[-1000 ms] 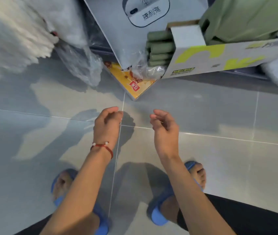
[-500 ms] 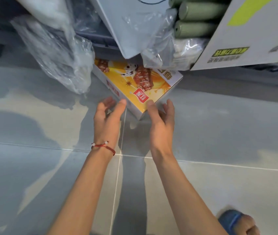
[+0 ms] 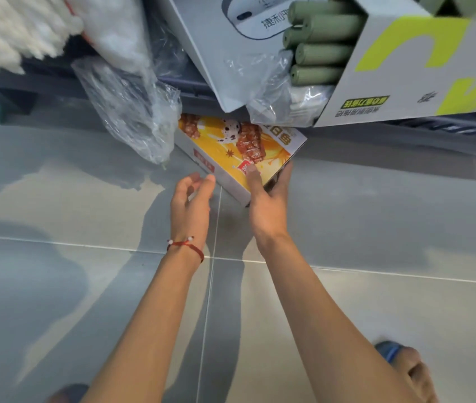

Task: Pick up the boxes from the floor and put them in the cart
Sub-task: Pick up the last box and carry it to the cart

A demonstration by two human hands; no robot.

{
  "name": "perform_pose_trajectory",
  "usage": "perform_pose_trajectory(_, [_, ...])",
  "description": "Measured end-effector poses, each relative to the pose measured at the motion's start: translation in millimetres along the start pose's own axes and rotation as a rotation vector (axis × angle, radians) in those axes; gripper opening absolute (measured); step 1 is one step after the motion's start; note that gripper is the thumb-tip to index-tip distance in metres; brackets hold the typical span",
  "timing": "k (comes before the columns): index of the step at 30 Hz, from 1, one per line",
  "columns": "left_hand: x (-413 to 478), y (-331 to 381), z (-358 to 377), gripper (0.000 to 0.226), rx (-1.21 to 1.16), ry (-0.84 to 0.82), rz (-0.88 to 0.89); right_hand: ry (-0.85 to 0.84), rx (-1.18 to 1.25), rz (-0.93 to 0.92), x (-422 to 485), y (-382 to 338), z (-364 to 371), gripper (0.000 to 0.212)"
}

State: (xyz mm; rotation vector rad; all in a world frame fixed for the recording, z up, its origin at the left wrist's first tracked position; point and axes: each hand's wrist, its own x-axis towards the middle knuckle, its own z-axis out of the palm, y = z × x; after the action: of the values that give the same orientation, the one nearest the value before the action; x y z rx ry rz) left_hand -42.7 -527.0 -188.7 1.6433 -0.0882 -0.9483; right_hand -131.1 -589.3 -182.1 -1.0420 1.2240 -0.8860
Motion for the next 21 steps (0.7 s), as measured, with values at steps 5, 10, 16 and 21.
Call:
perform_pose_trajectory(5, [-0.5, 7.9, -5.9, 0.045, 0.013, 0.043, 0.035, 0.014, -0.034, -0.026, -7.2, 2.4, -21.4, 0.047])
perform_pose_trajectory(10, [-5.9, 8.7, -8.8, 0.078, -0.025, 0.223, 0.094, 0.039, -0.069, -0.007, -14.3, 1.5, -44.2, 0.046])
perform_pose_trajectory(16, [-3.6, 5.5, -25.4, 0.063, 0.038, 0.158, 0.116, 0.076, -0.126, -0.025, -23.7, 2.2, -64.3, 0.042])
perform_pose_trajectory(21, [-14.3, -3.4, -24.7, 0.026, 0.052, 0.106, 0.176, 0.102, -0.067, 0.009, -31.9, 4.4, -70.8, 0.043])
